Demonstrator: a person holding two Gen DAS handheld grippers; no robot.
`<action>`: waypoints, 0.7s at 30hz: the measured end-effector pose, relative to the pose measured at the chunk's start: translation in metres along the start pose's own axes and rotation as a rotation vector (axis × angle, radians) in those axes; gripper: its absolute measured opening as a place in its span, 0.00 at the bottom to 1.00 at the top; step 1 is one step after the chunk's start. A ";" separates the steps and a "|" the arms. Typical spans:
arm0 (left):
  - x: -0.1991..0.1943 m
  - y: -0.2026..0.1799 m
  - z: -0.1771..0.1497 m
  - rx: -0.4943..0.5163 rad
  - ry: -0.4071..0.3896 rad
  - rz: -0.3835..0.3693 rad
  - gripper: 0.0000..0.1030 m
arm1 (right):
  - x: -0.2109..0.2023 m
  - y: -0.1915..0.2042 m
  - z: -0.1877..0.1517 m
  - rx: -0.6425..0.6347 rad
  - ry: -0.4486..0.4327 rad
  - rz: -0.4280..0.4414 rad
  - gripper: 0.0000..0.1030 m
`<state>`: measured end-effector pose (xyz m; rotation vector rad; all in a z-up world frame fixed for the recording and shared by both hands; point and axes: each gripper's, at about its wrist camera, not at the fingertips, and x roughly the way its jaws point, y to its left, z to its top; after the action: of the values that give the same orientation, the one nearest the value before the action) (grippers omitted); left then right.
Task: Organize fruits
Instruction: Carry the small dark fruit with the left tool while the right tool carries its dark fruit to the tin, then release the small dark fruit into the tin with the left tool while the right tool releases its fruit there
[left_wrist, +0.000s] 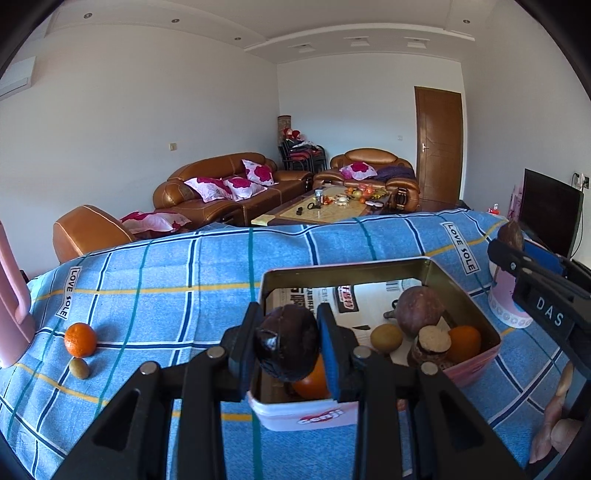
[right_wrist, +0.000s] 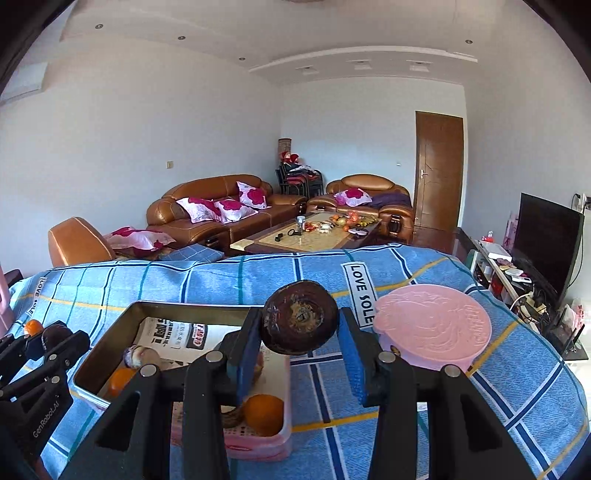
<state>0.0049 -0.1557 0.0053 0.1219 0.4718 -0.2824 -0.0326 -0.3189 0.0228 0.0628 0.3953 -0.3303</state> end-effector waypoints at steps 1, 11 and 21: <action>0.002 -0.004 0.002 0.006 0.000 -0.006 0.31 | 0.002 -0.002 0.000 0.001 0.003 -0.006 0.42; 0.024 -0.027 0.012 0.023 0.043 -0.026 0.31 | 0.023 0.004 0.001 -0.042 0.034 -0.034 0.42; 0.042 -0.019 0.017 -0.010 0.098 -0.022 0.31 | 0.056 0.018 0.003 -0.044 0.141 0.050 0.42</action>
<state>0.0431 -0.1869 0.0000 0.1218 0.5723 -0.2964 0.0232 -0.3196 0.0034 0.0528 0.5393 -0.2688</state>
